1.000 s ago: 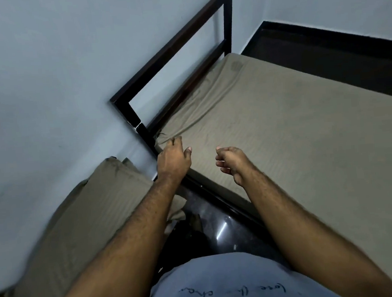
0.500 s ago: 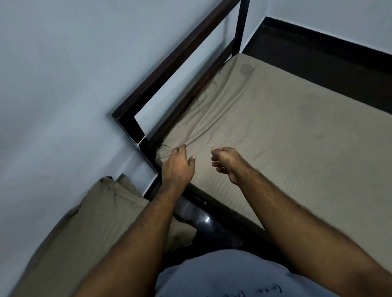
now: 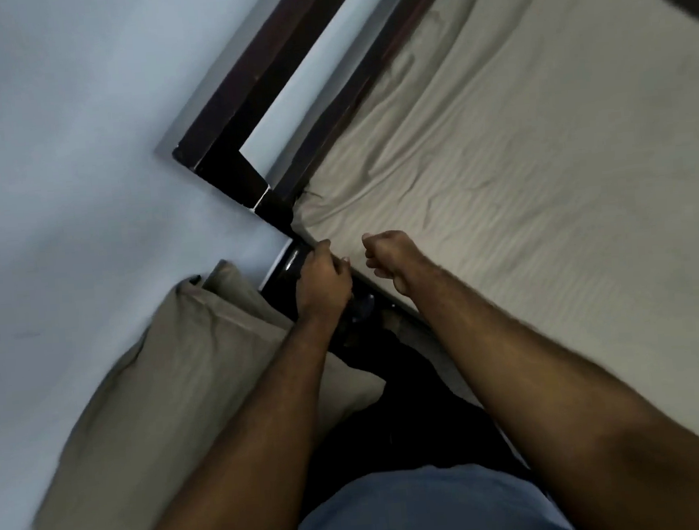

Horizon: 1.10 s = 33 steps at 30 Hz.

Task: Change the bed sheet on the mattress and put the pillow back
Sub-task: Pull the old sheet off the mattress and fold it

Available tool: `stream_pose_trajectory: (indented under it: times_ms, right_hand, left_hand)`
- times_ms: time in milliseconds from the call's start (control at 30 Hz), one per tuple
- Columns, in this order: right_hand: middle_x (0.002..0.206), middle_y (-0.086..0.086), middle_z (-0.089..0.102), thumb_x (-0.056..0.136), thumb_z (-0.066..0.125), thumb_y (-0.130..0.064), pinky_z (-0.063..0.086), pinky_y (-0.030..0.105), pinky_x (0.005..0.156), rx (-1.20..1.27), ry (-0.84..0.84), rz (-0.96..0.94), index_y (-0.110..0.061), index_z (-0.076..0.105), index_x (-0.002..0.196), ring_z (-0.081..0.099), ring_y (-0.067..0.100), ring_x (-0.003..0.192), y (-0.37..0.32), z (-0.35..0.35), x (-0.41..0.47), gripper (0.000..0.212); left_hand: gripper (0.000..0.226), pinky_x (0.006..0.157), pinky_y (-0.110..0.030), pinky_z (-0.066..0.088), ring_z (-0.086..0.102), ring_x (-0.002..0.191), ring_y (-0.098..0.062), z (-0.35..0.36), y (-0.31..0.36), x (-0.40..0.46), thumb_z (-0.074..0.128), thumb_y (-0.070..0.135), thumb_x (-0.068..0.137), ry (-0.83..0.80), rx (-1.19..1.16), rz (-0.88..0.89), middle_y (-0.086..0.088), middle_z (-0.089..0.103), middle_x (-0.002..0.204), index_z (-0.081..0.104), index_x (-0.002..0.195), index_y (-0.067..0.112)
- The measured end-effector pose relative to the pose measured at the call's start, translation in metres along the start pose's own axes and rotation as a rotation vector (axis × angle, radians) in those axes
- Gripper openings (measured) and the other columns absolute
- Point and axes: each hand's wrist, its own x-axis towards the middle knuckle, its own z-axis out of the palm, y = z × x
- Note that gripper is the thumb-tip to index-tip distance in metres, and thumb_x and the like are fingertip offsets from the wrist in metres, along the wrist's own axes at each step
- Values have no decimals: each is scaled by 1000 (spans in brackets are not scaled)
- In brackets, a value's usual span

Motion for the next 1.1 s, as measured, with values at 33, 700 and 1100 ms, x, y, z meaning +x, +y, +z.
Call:
stream_pose_trajectory:
  times_ms: [33, 700, 1100]
  right_hand:
    - [95, 13, 62, 102, 55, -26, 46, 24, 56, 2, -2, 14, 5, 64, 116, 59, 19, 74, 2, 8, 15, 35]
    - [105, 18, 72, 98, 55, -35, 48, 30, 80, -281, 117, -134, -6, 67, 92, 66, 34, 102, -9, 72, 159, 32]
    - [63, 2, 53, 91, 58, -31, 47, 44, 70, -226, 267, -361, -12, 45, 66, 57, 28, 72, -20, -16, 40, 34]
  left_hand:
    - [41, 94, -47, 51, 60, 116, -37, 6, -8, 10, 56, 25, 97, -12, -18, -17, -19, 64, 123, 54, 132, 5]
    - [48, 99, -50, 52, 62, 120, -33, 52, -70, 102, 63, 22, 94, -6, -106, -42, -15, 61, 135, 53, 139, 10]
    - [21, 79, -44, 46, 59, 99, -39, 38, 1, 65, 57, 20, 94, 161, 64, 294, -19, 61, 108, 67, 107, 7]
